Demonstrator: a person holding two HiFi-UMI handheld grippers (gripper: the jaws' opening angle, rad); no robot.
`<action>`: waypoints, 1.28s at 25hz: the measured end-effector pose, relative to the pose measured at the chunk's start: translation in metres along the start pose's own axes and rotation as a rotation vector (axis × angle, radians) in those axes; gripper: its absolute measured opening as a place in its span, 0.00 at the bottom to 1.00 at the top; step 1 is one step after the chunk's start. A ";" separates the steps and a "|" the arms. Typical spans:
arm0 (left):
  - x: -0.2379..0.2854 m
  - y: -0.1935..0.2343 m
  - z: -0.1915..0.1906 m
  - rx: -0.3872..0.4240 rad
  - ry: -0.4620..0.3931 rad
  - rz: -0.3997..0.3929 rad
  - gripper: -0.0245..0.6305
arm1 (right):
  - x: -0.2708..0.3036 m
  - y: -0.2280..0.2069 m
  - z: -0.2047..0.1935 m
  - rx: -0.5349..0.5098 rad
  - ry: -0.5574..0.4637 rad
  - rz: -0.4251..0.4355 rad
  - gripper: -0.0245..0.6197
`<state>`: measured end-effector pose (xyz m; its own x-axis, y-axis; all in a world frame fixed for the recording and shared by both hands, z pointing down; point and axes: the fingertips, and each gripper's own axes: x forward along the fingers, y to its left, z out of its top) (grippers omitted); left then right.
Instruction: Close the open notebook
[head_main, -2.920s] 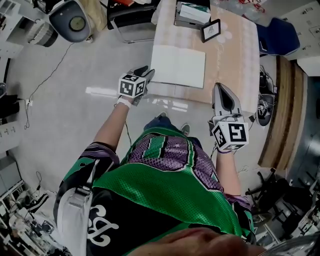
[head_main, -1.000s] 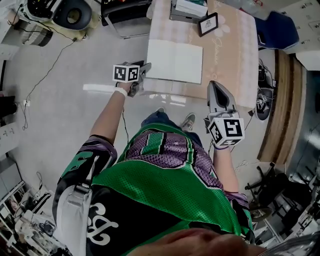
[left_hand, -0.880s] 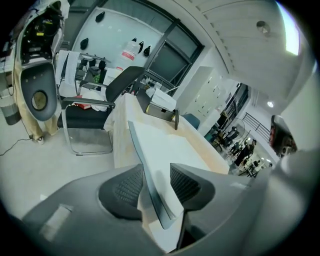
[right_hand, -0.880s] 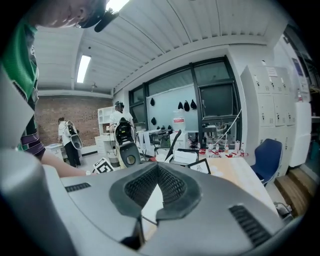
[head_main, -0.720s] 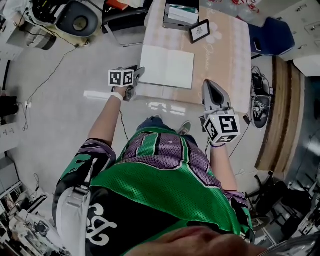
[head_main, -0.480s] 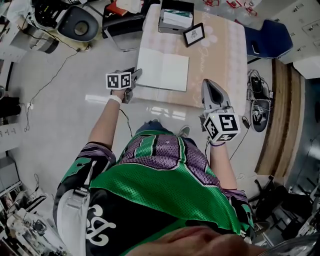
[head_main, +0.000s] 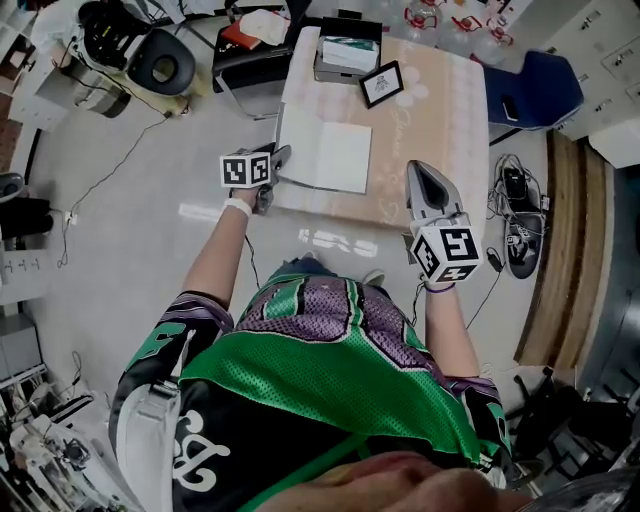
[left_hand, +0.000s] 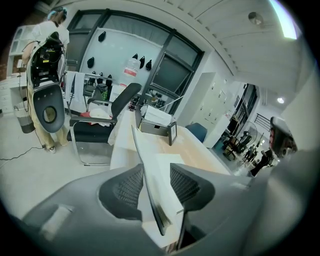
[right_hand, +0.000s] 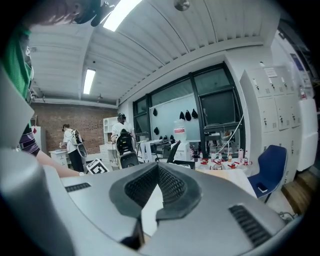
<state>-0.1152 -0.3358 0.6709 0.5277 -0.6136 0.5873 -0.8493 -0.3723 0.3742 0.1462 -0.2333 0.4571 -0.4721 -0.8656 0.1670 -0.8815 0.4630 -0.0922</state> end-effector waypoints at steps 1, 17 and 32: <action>0.000 -0.002 0.001 0.002 -0.003 0.004 0.29 | -0.002 -0.003 0.003 -0.002 -0.007 -0.004 0.04; 0.005 -0.041 0.017 0.017 -0.054 -0.014 0.29 | -0.028 -0.015 0.006 0.045 -0.034 -0.015 0.04; 0.027 -0.112 0.004 0.086 -0.007 -0.128 0.29 | -0.053 -0.031 0.006 0.053 -0.053 -0.070 0.04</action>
<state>-0.0056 -0.3135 0.6416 0.6318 -0.5620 0.5339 -0.7732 -0.5057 0.3826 0.1985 -0.2028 0.4454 -0.4070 -0.9051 0.1229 -0.9105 0.3912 -0.1340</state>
